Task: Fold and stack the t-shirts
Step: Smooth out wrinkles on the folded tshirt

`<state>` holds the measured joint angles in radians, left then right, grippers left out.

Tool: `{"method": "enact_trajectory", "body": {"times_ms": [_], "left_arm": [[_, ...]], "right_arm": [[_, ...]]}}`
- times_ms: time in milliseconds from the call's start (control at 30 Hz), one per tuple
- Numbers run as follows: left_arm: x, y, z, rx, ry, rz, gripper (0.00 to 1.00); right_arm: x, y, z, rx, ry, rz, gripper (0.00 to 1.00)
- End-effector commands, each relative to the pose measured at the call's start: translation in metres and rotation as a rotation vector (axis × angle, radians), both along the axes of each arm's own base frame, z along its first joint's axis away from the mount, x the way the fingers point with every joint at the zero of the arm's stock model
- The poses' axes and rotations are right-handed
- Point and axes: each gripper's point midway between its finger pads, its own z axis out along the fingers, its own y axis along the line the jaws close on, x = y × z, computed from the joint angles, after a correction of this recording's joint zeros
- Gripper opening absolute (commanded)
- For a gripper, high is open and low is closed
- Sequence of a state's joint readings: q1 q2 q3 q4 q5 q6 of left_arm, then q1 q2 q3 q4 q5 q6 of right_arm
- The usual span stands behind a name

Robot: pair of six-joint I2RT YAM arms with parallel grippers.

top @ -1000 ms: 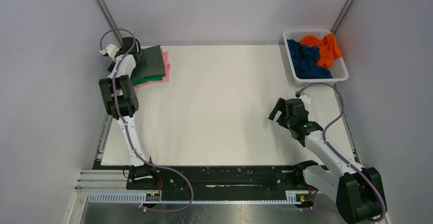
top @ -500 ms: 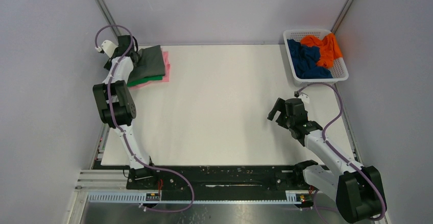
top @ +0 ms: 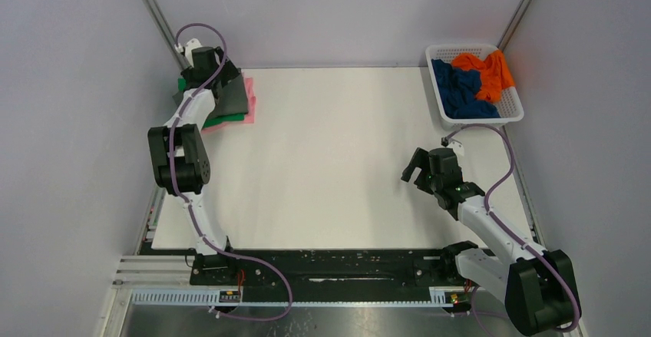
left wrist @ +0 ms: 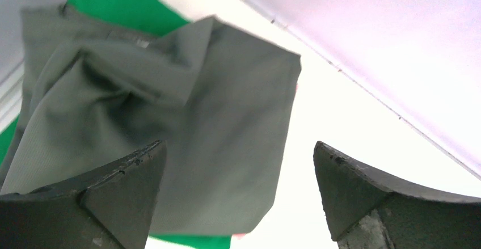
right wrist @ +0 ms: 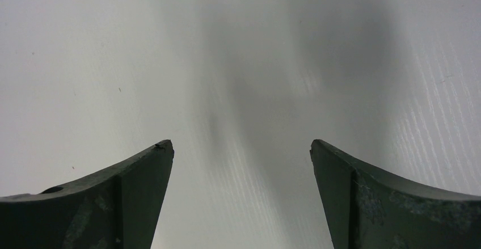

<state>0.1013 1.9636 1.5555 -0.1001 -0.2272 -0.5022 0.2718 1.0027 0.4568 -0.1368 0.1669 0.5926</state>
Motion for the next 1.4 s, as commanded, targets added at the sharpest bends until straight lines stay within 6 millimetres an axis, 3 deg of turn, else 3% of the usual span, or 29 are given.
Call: {"method": "enact_trajectory", "body": {"times_ms": [0, 167, 633, 867, 1033, 1367], "left_arm": [[0.034, 0.006, 0.007, 0.082, -0.003, -0.095, 0.99], [0.055, 0.008, -0.009, 0.121, 0.042, -0.142, 0.99], [0.070, 0.012, -0.030, 0.159, 0.068, -0.184, 0.99], [0.054, -0.026, 0.000, 0.222, -0.010, -0.303, 0.99], [0.048, -0.042, -0.012, 0.142, 0.004, -0.350, 0.99], [0.049, -0.002, -0.054, 0.198, 0.158, -0.230, 0.99]], "right_arm": [[0.016, -0.003, 0.020, -0.024, -0.062, -0.008, 1.00], [0.017, -0.010, 0.020, -0.062, -0.060, -0.023, 0.99], [0.021, -0.016, 0.012, -0.114, -0.027, -0.030, 1.00], [0.021, -0.010, 0.006, -0.097, 0.004, -0.008, 0.99], [0.019, -0.010, 0.007, -0.092, -0.006, -0.007, 0.99], [0.019, -0.014, 0.012, -0.108, -0.026, -0.017, 0.99]]}}
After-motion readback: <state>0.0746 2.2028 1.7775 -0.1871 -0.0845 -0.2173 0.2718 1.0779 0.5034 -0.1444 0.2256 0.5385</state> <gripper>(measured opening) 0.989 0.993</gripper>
